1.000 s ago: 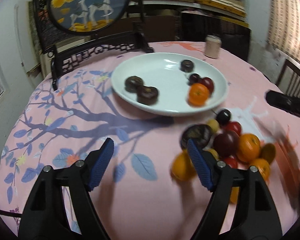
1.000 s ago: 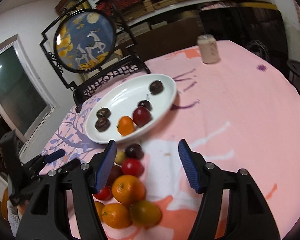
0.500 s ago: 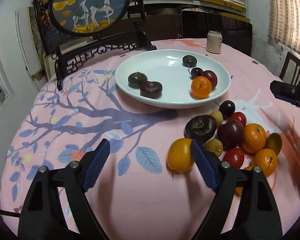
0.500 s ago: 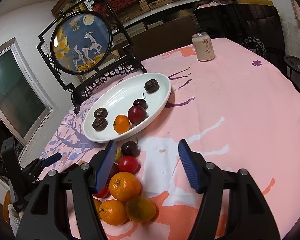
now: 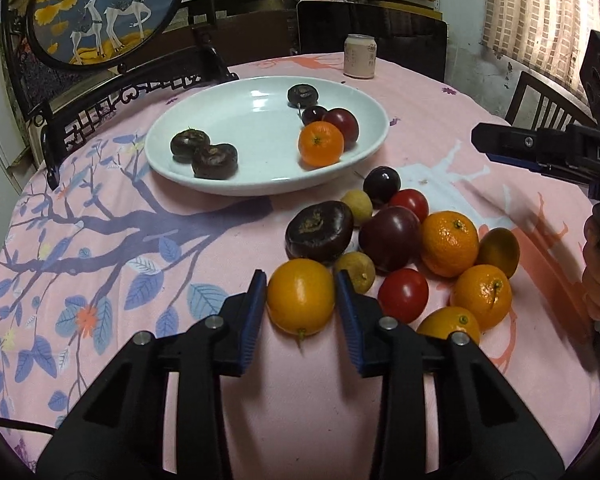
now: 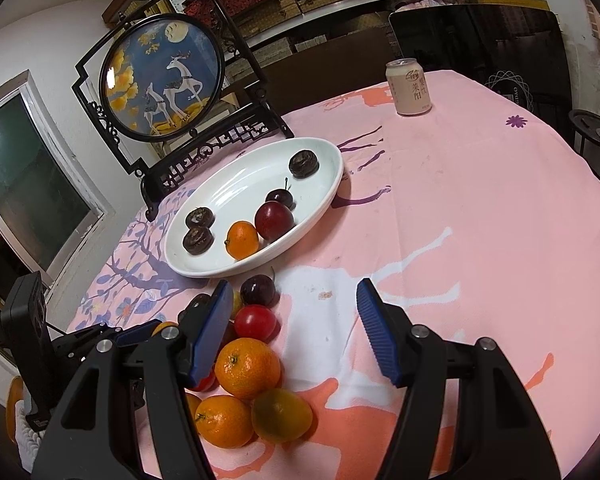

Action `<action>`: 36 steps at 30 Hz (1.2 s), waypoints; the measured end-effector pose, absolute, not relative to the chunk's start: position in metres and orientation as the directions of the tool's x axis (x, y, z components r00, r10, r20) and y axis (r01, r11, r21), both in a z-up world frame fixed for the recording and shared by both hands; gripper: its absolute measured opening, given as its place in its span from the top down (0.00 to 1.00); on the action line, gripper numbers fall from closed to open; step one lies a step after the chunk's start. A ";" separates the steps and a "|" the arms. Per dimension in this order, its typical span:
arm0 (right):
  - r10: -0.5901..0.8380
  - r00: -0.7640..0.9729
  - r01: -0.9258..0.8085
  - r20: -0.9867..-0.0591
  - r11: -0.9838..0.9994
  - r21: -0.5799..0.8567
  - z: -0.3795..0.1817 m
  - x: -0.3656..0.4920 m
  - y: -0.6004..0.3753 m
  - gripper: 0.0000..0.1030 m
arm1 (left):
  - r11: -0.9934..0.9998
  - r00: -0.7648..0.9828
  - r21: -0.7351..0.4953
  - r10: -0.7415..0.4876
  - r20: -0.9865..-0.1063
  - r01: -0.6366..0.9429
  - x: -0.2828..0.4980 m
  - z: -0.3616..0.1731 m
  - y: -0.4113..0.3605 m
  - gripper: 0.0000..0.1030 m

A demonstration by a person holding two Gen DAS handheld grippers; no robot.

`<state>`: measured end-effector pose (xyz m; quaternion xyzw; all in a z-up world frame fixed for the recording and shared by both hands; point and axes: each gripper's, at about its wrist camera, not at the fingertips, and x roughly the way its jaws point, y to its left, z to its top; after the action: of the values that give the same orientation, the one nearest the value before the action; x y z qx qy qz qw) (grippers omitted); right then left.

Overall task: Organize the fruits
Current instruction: 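Grasp a yellow-orange fruit with the left gripper while the right grasps a yellow fruit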

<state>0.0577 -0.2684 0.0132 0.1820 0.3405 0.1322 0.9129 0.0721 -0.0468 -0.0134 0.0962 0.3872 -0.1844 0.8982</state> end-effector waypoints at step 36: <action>0.518 0.602 -0.159 -0.608 0.824 0.544 -0.021 0.019 -0.276 0.65 | 0.982 0.660 0.046 -0.087 -0.746 0.182 0.088 -0.013 -0.010 0.65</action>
<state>0.0188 -0.2758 -0.0209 0.2238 0.4013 0.1953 0.8664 0.0878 -0.0097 -0.0133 0.0585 0.4055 -0.0740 0.9092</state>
